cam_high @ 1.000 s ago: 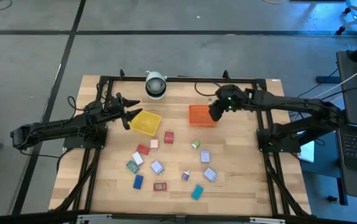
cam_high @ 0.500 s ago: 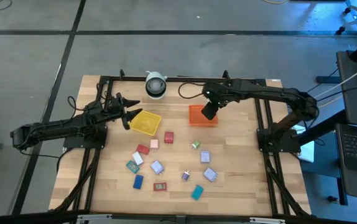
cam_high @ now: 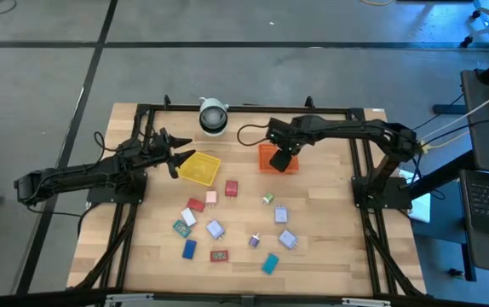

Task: Pick & Place Office items
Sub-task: Put the right green charger adapter into the orange bin

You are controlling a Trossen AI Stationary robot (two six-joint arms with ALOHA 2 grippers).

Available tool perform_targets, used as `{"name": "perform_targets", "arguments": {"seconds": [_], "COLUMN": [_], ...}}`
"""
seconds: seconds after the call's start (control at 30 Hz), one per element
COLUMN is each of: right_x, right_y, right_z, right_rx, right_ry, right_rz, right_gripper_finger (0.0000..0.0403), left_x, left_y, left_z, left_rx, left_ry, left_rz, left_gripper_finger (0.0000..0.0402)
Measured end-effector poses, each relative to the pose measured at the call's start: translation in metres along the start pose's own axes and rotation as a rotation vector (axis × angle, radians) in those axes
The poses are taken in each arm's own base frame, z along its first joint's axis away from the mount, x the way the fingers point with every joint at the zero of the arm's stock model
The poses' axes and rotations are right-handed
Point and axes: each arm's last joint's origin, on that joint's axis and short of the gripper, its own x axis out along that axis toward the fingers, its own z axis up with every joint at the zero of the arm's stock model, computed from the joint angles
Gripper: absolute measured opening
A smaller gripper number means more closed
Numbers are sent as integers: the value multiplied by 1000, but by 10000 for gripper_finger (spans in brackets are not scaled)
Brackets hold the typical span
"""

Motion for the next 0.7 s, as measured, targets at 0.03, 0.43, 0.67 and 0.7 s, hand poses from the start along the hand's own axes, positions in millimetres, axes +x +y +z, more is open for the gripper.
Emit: {"name": "perform_targets", "arguments": {"seconds": [0.03,0.43,0.67,0.7], "right_x": [2,31,40,41], "right_y": [-1,-7,-10,-10], "right_z": [-1,-15,-16,-16], "right_rx": [1,17,28,28], "right_ry": [-1,1,-7,-1], "right_rz": [3,34,54,53], "right_gripper_finger": [148,148,148,148], "left_x": [0,0,0,0], "left_y": [0,0,0,0], "left_z": [0,0,1,1], "left_rx": [0,0,0,0], "left_ry": [-2,-4,-8,-8], "left_rz": [0,0,-1,-1], "left_gripper_finger": [212,212,212,212]}}
